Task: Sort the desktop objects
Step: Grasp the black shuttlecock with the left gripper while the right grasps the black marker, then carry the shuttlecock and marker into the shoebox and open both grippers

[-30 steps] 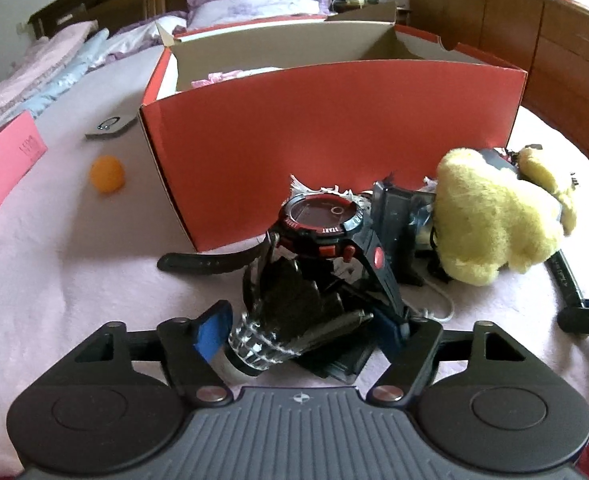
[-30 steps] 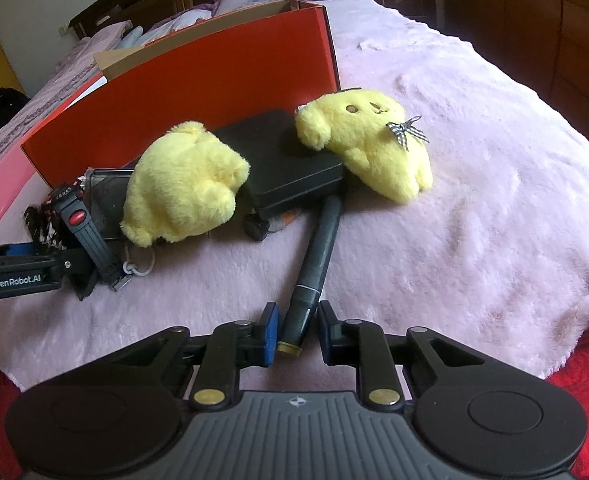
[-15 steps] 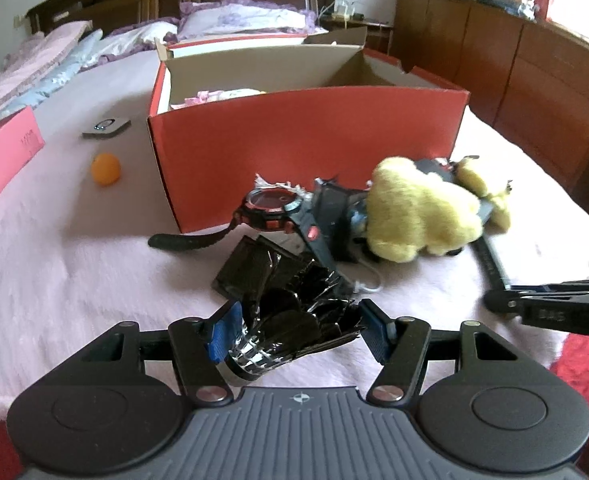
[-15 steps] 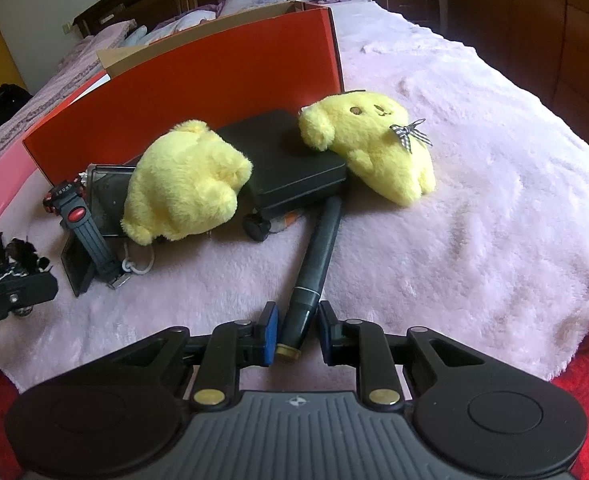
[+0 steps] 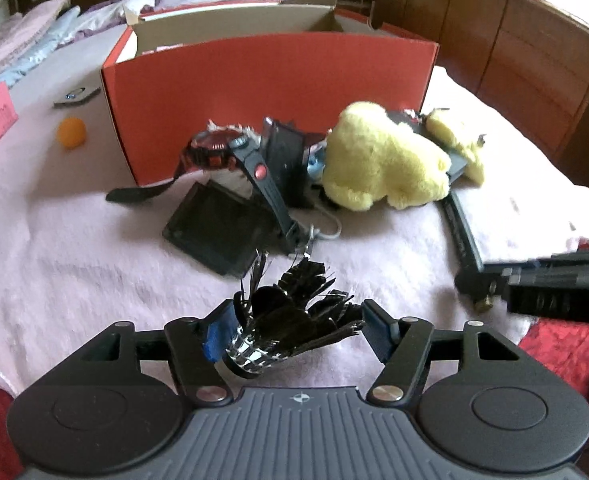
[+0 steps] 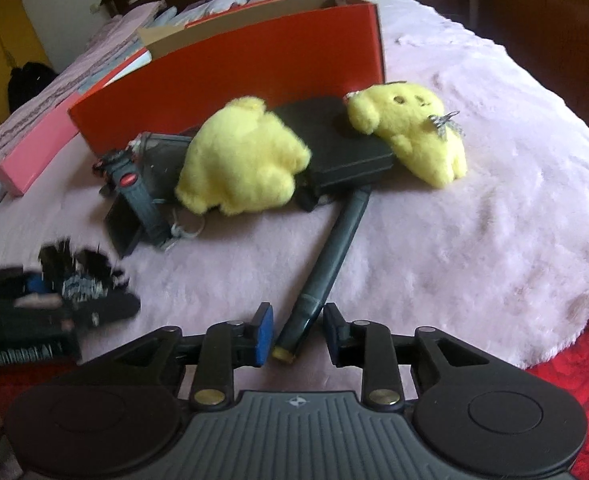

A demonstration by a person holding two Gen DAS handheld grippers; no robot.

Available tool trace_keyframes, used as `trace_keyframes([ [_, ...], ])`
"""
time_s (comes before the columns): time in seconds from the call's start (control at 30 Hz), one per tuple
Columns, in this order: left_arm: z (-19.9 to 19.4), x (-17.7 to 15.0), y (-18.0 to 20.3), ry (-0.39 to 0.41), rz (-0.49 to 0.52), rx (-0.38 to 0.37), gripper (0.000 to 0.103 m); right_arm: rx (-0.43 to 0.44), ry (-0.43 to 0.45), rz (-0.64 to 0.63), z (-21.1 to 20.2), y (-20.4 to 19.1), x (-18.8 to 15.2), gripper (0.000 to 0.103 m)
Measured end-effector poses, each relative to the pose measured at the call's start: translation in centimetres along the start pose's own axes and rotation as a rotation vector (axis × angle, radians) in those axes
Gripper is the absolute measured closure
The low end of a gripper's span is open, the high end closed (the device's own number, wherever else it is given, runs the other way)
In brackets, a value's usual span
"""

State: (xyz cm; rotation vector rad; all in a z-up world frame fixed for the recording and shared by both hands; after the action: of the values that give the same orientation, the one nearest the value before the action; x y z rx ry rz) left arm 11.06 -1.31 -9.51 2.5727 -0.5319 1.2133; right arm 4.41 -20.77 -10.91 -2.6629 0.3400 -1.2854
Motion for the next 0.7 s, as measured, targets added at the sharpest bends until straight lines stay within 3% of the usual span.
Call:
trace_keyframes([
  [0.17,0.6,-0.7,-0.2,-0.026,-0.018,0.007,0.028,-0.036,0.008,0.052,2.0,0.8,1.4,0.07],
  [0.3,0.9,-1.1,-0.2,-0.036,-0.013,0.007,0.028,-0.057,0.008,0.062,3.3,1.2,1.3,0.078],
  [0.43,1.0,-1.2,0.0,-0.043,0.008,0.007,0.029,-0.052,0.014,0.033,2.5,0.7,1.1,0.079],
  [0.7,-0.1,-0.4,0.3,-0.027,0.003,0.001,0.043,0.003,0.044,0.051,-0.7,0.4,1.0,0.083],
])
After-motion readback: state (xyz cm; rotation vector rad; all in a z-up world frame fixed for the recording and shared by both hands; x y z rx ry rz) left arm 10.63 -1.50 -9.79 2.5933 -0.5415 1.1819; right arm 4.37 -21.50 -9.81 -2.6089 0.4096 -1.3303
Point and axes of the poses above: each gripper's, at about its wrist camera, not at the fingertips, and z roughly the way its jaws point, y to its right, x to its top, the point moved 6 cm from there along z, roughly the way its jaws point, and after that the axes turned 15 degrees about y, right-handed, at the moved point
